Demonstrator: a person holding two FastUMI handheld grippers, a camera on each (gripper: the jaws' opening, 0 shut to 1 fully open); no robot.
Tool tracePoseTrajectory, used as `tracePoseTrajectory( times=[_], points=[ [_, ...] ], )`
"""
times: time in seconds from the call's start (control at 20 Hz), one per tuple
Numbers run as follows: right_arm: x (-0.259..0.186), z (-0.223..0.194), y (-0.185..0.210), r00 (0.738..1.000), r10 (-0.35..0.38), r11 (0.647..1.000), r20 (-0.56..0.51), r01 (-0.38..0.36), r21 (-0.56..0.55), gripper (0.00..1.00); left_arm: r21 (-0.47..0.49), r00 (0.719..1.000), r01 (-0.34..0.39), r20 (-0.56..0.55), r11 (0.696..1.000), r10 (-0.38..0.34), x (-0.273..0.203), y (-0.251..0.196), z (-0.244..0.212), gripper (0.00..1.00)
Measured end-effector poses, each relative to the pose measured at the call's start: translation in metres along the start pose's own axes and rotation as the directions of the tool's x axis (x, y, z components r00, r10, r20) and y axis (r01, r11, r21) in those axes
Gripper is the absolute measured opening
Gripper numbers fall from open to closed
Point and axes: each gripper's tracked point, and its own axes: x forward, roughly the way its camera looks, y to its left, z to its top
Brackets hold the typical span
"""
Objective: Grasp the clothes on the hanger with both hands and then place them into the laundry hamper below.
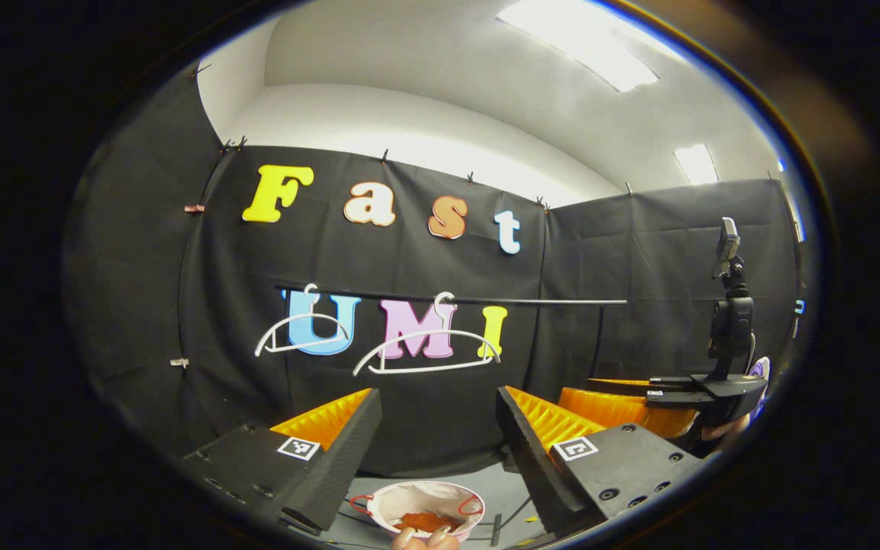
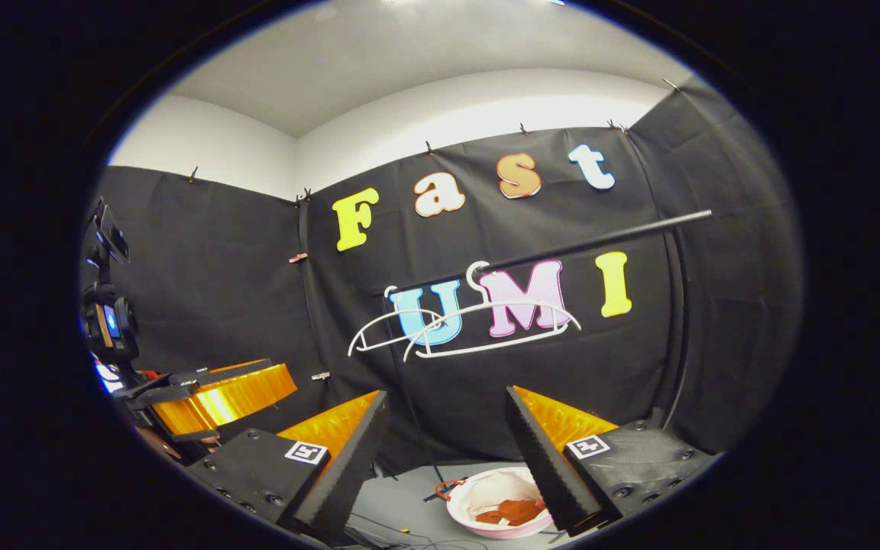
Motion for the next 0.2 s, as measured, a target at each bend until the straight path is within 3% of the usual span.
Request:
tracePoseTrajectory(
  times=[0.2],
  points=[
    [-0.006, 0.035, 0.007, 0.995, 0.012, 1.000, 0.097, -0.013, 0.005, 0.98, 0.007, 0.999, -0.022, 0.033, 1.000, 0.021, -0.001, 0.001, 0.011, 0.95]
  ],
)
